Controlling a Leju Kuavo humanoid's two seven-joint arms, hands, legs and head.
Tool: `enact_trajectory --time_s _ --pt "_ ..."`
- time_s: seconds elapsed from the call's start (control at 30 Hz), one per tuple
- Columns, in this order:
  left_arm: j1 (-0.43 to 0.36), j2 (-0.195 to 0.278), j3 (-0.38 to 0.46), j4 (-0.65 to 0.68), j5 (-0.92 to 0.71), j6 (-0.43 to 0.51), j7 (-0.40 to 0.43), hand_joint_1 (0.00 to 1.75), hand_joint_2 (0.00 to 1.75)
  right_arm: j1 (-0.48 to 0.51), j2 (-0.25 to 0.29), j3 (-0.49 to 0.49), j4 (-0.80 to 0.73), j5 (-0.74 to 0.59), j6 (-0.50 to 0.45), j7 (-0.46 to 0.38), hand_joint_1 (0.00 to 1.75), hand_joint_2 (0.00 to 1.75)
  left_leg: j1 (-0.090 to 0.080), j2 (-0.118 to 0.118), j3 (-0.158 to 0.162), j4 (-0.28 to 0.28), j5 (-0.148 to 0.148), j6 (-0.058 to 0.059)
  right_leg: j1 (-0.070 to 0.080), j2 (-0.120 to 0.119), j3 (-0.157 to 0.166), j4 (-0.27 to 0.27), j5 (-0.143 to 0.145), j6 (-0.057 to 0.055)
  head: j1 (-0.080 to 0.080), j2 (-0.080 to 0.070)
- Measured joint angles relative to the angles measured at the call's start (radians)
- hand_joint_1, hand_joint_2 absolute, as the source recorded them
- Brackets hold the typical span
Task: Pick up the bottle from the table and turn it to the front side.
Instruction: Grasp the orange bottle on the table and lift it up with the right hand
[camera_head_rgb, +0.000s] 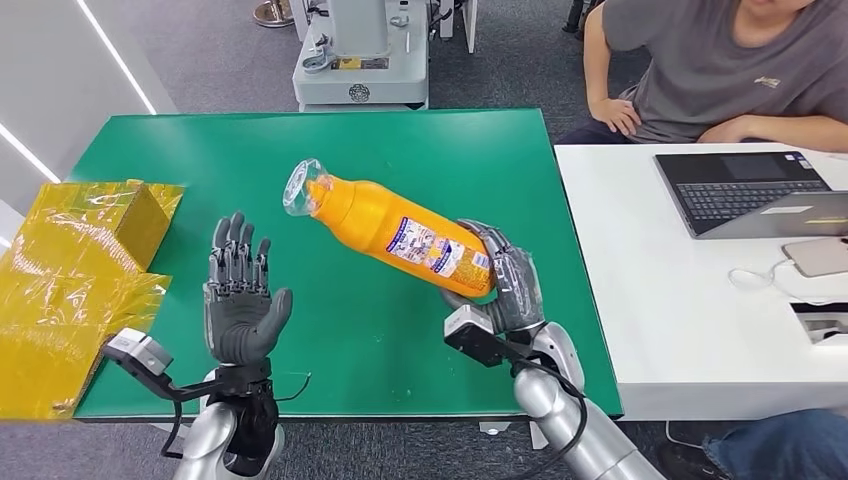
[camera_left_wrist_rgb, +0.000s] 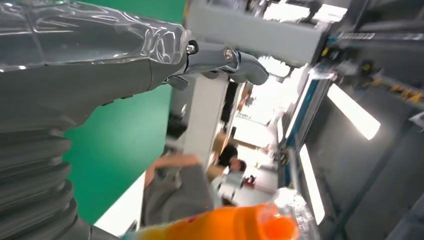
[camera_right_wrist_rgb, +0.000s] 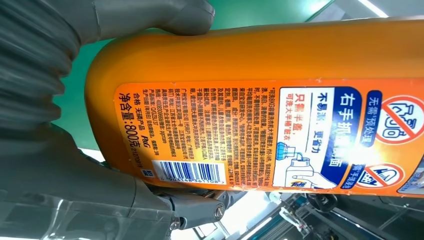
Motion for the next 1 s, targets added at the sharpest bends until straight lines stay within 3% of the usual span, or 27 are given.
enact_trajectory --time_s 0.2,0.3,0.63,1.0 --pt "-0.047 -0.004 -0.025 0.054 0.016 -0.153 0.057 0.0 1.75 0.03 0.01 0.001 -0.013 0.058 0.069 -0.005 1.75 1.75 0.0 0.0 0.0 0.0 0.0 0.0 0.0 0.0 0.0 0.0 0.0 0.0 0.0 0.0" --pt "-0.087 -0.007 -0.035 0.075 0.013 -0.185 0.077 0.0 1.75 0.025 0.018 0.002 -0.005 0.072 0.133 0.003 1.75 1.75 0.0 0.0 0.0 0.0 0.0 0.0 0.0 0.0 0.0 0.0 0.0 0.0 0.0 0.0" --pt "-0.14 -0.014 -0.036 0.121 0.005 -0.183 0.09 0.0 1.75 -0.027 0.031 0.026 0.068 0.076 0.272 0.009 1.75 1.75 0.0 0.0 0.0 0.0 0.0 0.0 0.0 0.0 0.0 0.0 0.0 0.0 0.0 0.0" --pt "-0.152 -0.021 -0.035 0.14 -0.014 -0.106 0.063 0.0 1.75 -0.07 0.045 0.058 0.153 0.069 0.317 0.013 1.75 1.75 0.0 0.0 0.0 0.0 0.0 0.0 0.0 0.0 0.0 0.0 0.0 0.0 0.0 0.0"
